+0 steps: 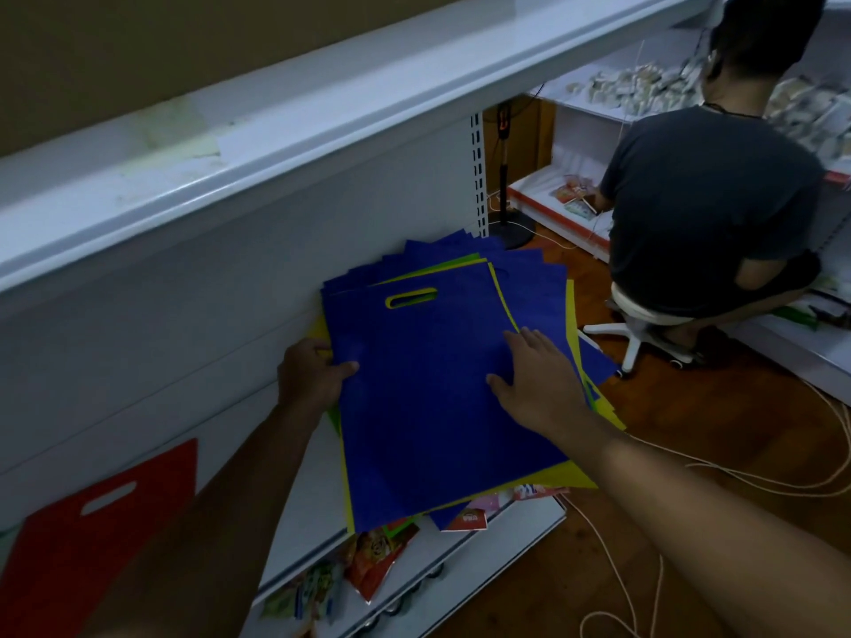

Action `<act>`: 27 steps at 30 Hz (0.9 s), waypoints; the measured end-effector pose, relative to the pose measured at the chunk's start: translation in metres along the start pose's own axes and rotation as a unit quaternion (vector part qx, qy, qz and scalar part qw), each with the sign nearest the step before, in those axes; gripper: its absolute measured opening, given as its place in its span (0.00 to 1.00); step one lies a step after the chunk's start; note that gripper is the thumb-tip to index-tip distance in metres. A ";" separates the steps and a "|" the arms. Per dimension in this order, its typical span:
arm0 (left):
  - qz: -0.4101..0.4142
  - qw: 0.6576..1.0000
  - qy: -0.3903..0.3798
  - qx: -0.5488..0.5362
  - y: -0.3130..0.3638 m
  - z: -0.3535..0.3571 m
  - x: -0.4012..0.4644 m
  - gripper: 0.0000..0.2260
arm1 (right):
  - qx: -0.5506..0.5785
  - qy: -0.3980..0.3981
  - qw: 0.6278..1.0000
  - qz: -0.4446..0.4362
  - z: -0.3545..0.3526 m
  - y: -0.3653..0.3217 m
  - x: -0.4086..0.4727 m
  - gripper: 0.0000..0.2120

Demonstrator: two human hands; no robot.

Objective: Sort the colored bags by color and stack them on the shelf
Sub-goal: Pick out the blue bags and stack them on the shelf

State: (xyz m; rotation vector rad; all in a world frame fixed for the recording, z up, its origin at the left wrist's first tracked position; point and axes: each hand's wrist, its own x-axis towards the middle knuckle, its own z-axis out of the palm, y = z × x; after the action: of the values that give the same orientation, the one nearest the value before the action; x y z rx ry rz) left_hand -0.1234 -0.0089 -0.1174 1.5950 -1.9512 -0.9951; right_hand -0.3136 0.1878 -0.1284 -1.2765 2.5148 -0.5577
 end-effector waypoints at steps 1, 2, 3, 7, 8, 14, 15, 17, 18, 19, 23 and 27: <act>-0.001 1.000 0.004 0.003 -0.001 -0.002 0.001 0.19 | -0.001 0.000 1.000 -0.003 0.000 0.000 0.000 0.33; 0.001 1.000 0.010 0.010 -0.002 -0.003 0.001 0.16 | -0.003 0.002 1.000 -0.008 0.001 -0.001 -0.001 0.32; 0.006 1.000 0.018 0.020 -0.003 -0.005 0.001 0.14 | -0.006 0.006 1.000 -0.015 0.002 -0.001 -0.001 0.32; 0.018 0.999 0.035 0.004 -0.002 -0.012 -0.006 0.05 | 0.000 0.009 0.999 -0.033 0.005 -0.007 -0.003 0.33; 0.015 0.999 0.031 -0.030 0.000 -0.014 -0.009 0.04 | 0.010 0.011 0.999 -0.035 0.005 -0.009 -0.003 0.34; -0.041 0.959 -0.011 -0.281 0.014 -0.046 -0.023 0.07 | 0.128 0.034 0.991 -0.032 0.004 -0.035 -0.002 0.36; -0.050 0.950 -0.007 -0.307 0.013 -0.056 -0.025 0.08 | 0.160 0.034 0.986 -0.026 0.005 -0.043 -0.002 0.37; -0.062 0.933 0.010 -0.354 0.007 -0.078 -0.029 0.11 | 0.222 0.026 0.975 -0.014 0.006 -0.064 -0.002 0.37; -0.066 0.925 0.019 -0.373 0.001 -0.090 -0.031 0.14 | 0.245 0.015 0.969 -0.011 0.007 -0.076 -0.003 0.38; -0.071 0.919 0.028 -0.386 -0.005 -0.103 -0.034 0.17 | 0.264 -0.001 0.965 -0.009 0.009 -0.089 -0.004 0.38; -0.081 0.907 0.085 -0.405 -0.041 -0.161 -0.052 0.20 | 0.335 -0.083 0.939 -0.002 0.024 -0.146 -0.015 0.37; -0.057 0.930 0.151 -0.330 -0.092 -0.226 -0.076 0.09 | 0.319 -0.088 0.938 -0.100 0.044 -0.209 -0.041 0.29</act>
State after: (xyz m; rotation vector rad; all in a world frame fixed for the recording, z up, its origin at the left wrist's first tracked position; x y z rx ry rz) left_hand 0.1170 -0.0012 -0.0308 1.3654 -1.1500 -1.2014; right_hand -0.1235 0.0995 -0.0709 -1.2445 1.8284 -1.1321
